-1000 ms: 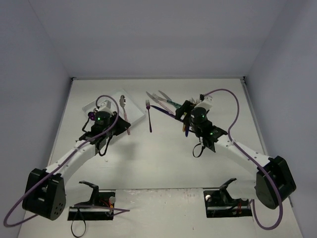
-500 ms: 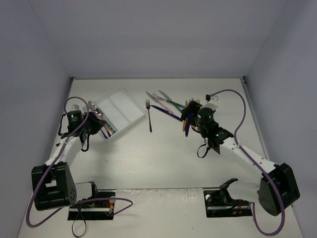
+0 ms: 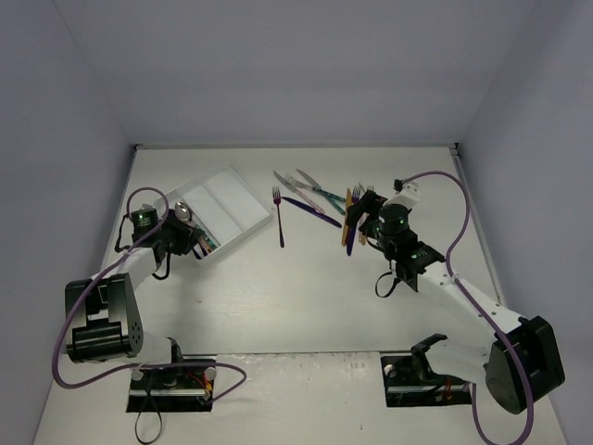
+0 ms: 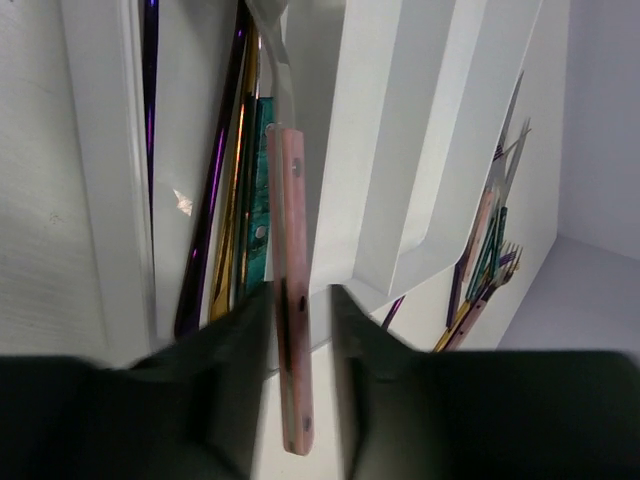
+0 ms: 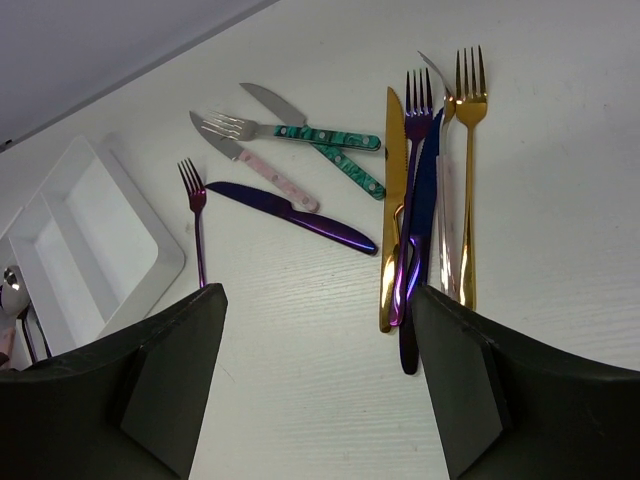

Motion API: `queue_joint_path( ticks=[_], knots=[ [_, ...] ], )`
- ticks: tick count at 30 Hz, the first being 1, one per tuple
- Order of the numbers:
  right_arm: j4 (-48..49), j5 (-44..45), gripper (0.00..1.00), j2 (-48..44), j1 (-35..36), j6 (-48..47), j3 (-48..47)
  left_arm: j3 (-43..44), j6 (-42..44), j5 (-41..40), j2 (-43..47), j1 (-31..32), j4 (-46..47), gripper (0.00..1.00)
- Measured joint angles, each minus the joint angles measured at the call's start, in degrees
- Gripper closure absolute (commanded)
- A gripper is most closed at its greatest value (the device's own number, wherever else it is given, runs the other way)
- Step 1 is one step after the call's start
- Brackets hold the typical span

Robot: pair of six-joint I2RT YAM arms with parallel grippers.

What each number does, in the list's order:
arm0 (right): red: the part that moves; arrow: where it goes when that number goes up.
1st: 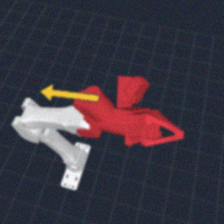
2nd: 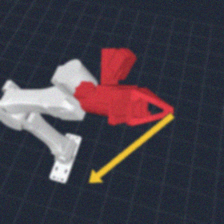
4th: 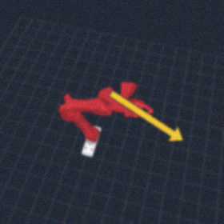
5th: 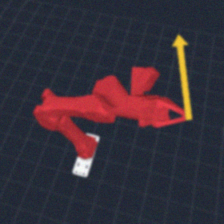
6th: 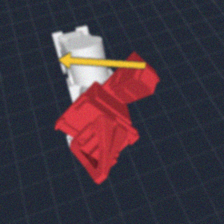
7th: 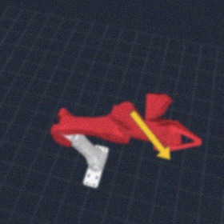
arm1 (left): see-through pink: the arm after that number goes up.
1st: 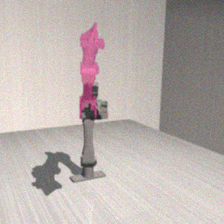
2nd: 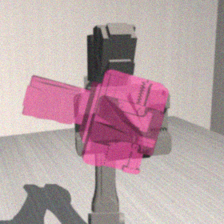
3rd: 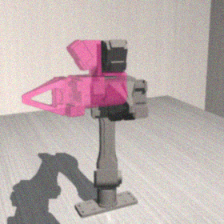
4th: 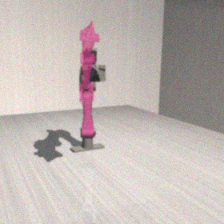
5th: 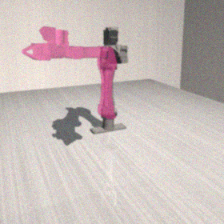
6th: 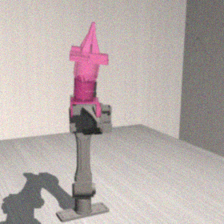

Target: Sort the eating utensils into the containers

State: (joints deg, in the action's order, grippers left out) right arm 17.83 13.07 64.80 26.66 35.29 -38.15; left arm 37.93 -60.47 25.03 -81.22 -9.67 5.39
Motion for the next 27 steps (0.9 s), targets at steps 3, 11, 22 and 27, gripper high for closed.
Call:
queue_joint_path(
  ticks=[3, 11, 22, 27],
  knots=[
    [-0.1, -0.4, 0.28, 0.0, -0.2, 0.0, 0.2, 0.0, -0.4, 0.4, 0.0, -0.1, 0.4, 0.51],
    [-0.1, -0.9, 0.28, 0.0, -0.4, 0.2, 0.2, 0.0, -1.2, 0.9, 2.8, -0.1, 0.3, 0.27],
    [-0.1, -1.0, 0.28, 0.0, -0.4, 0.2, 0.2, 1.6, 1.0, 1.3, 11.9, -0.1, -9.0, 0.24],
    [-0.1, -1.0, 0.28, 0.0, -0.4, 0.2, 0.2, 4.1, 4.9, -0.1, 14.8, -0.1, -13.2, 0.24]
  ],
)
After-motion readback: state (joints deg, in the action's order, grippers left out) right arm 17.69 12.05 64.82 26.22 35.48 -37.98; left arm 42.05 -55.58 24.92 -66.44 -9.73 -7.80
